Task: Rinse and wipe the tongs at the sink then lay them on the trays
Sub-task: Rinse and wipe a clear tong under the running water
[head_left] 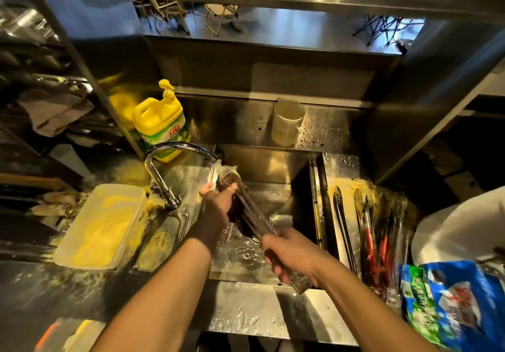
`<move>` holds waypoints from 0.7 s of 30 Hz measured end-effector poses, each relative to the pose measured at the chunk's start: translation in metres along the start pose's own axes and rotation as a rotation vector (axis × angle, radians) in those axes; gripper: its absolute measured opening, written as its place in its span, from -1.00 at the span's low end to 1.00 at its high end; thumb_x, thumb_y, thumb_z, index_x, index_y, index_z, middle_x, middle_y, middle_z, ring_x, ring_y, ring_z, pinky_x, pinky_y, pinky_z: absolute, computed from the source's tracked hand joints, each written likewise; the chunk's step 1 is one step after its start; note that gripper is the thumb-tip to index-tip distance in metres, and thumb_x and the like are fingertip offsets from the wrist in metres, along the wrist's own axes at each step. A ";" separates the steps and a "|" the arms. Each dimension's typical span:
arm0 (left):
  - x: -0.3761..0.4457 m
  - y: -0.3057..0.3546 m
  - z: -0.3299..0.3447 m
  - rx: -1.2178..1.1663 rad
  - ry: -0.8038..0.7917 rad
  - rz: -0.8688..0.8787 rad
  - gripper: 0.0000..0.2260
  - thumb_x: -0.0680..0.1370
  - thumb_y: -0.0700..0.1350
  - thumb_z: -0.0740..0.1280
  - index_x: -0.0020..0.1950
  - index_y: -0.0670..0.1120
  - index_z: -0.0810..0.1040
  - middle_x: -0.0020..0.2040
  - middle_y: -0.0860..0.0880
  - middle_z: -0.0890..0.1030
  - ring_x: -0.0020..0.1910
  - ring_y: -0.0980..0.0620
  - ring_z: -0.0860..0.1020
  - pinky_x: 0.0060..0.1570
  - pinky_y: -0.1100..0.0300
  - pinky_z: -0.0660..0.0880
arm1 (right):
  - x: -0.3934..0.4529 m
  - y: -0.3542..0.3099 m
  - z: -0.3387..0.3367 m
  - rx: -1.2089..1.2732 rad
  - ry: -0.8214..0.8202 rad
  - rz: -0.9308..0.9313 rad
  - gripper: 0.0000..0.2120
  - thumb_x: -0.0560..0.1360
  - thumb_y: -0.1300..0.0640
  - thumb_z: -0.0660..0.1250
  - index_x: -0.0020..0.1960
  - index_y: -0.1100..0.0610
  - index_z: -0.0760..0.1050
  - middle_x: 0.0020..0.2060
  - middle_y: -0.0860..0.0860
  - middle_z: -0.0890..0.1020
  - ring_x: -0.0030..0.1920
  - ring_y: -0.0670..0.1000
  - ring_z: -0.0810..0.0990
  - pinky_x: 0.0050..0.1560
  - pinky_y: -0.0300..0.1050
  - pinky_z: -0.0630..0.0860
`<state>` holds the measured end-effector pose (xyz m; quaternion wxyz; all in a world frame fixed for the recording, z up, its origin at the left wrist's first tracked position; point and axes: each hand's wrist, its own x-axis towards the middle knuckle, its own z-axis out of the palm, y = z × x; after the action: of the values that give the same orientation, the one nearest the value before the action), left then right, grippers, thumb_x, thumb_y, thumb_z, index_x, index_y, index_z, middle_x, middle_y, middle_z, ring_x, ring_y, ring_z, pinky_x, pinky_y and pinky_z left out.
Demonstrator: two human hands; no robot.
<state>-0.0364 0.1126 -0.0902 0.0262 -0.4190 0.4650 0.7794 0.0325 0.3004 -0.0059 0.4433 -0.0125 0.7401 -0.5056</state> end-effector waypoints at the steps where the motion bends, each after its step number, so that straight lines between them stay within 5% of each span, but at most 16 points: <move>1: 0.002 0.000 0.001 -0.044 -0.031 -0.057 -0.54 0.57 -0.20 0.38 0.43 -0.17 0.35 0.28 -0.31 0.54 0.18 -0.29 0.59 0.16 -0.27 0.54 | 0.000 -0.002 0.000 -0.025 0.014 -0.006 -0.87 0.49 0.08 0.23 -0.09 0.13 0.49 -0.44 -0.04 0.53 -0.53 -0.09 0.46 -0.51 -0.19 0.46; 4: -0.002 -0.003 0.006 0.009 -0.082 -0.140 -0.68 0.62 -0.10 0.31 0.30 -0.26 0.53 0.03 -0.26 0.63 -0.15 -0.15 0.64 -0.18 -0.04 0.59 | 0.006 -0.007 -0.001 -0.087 0.064 -0.010 -0.82 0.49 0.04 0.25 -0.03 0.15 0.48 -0.46 -0.01 0.51 -0.56 -0.07 0.45 -0.52 -0.17 0.47; 8: -0.005 -0.007 0.005 0.092 -0.139 -0.193 -0.64 0.65 -0.08 0.24 0.40 -0.21 0.50 -0.18 -0.14 0.57 -0.41 -0.04 0.59 -0.35 0.13 0.55 | 0.013 -0.006 -0.003 -0.215 0.084 0.009 -0.78 0.52 -0.02 0.26 0.00 0.14 0.48 -0.41 0.02 0.55 -0.57 -0.07 0.48 -0.51 -0.17 0.47; 13: -0.005 0.000 0.008 -0.120 -0.137 -0.176 -0.76 0.68 -0.10 0.14 0.04 -0.20 0.54 -0.21 -0.16 0.59 -0.31 -0.06 0.57 -0.21 0.06 0.57 | 0.020 0.000 0.013 -0.396 0.192 -0.109 -0.84 0.48 -0.13 0.24 -0.18 -0.06 0.44 -0.41 -0.04 0.57 -0.58 -0.20 0.50 -0.49 -0.24 0.39; 15: -0.001 -0.001 0.011 -0.103 -0.123 -0.137 -0.79 0.68 -0.09 0.17 0.01 -0.18 0.52 -0.12 -0.18 0.57 -0.22 -0.10 0.57 -0.09 -0.06 0.55 | 0.020 0.002 0.014 -0.324 0.185 -0.108 -0.83 0.47 -0.13 0.23 -0.17 -0.06 0.45 -0.43 -0.05 0.56 -0.60 -0.19 0.49 -0.52 -0.23 0.41; 19: -0.018 -0.019 0.021 -0.019 -0.256 -0.171 -0.81 0.64 -0.15 0.26 -0.10 -0.19 0.57 -0.25 -0.13 0.64 -0.39 -0.01 0.64 -0.31 0.15 0.60 | 0.022 -0.003 0.003 -0.190 0.226 -0.066 -0.79 0.51 -0.06 0.27 -0.17 0.06 0.51 -0.51 -0.06 0.51 -0.55 -0.03 0.49 -0.53 -0.20 0.44; 21: -0.019 -0.023 0.021 0.017 -0.222 -0.143 -0.86 0.63 -0.17 0.27 0.03 -0.21 0.57 -0.11 -0.22 0.65 -0.22 -0.11 0.64 -0.11 0.07 0.61 | 0.021 -0.001 0.002 -0.207 0.210 -0.065 -0.77 0.49 -0.08 0.27 -0.17 0.07 0.52 -0.50 -0.06 0.51 -0.57 -0.05 0.47 -0.53 -0.21 0.43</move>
<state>-0.0275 0.1477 -0.0886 0.1365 -0.3617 0.4348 0.8133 0.0207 0.2889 -0.0191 0.3432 -0.0292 0.8298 -0.4391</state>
